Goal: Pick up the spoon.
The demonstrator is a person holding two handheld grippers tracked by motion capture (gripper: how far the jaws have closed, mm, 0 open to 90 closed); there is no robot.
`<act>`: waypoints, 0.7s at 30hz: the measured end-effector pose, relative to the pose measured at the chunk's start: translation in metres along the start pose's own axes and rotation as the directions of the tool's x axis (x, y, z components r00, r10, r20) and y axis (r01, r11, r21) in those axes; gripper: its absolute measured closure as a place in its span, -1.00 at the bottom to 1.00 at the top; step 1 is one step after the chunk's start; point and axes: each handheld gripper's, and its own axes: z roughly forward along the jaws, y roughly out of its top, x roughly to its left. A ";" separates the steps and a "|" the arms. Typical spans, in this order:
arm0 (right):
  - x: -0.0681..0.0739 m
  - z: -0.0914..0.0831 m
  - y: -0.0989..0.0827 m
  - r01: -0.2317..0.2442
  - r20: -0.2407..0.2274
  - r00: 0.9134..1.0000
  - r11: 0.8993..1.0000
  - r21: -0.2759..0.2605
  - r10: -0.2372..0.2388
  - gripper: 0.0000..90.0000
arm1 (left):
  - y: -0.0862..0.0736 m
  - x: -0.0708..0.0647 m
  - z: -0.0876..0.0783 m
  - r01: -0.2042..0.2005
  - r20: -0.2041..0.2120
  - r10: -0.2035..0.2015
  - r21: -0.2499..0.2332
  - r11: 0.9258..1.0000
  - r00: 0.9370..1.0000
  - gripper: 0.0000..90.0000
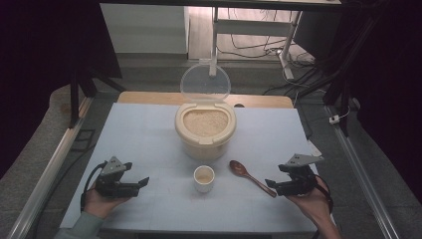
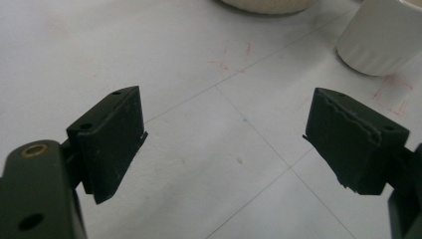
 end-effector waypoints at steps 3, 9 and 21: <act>-0.001 0.004 0.013 0.005 -0.011 1.000 0.998 0.062 -0.004 -0.43 | 0.000 0.000 0.000 0.002 -0.002 -0.002 0.002 1.000 1.000 -0.66; 0.004 0.017 0.035 0.050 -0.048 0.998 0.983 0.177 -0.042 -0.43 | -0.001 0.000 0.003 0.002 0.002 -0.002 0.011 1.000 1.000 -0.66; 0.010 0.044 0.037 0.074 -0.074 0.996 0.936 0.345 -0.052 -0.31 | -0.002 0.000 0.005 -0.005 0.008 0.005 0.022 1.000 1.000 -0.66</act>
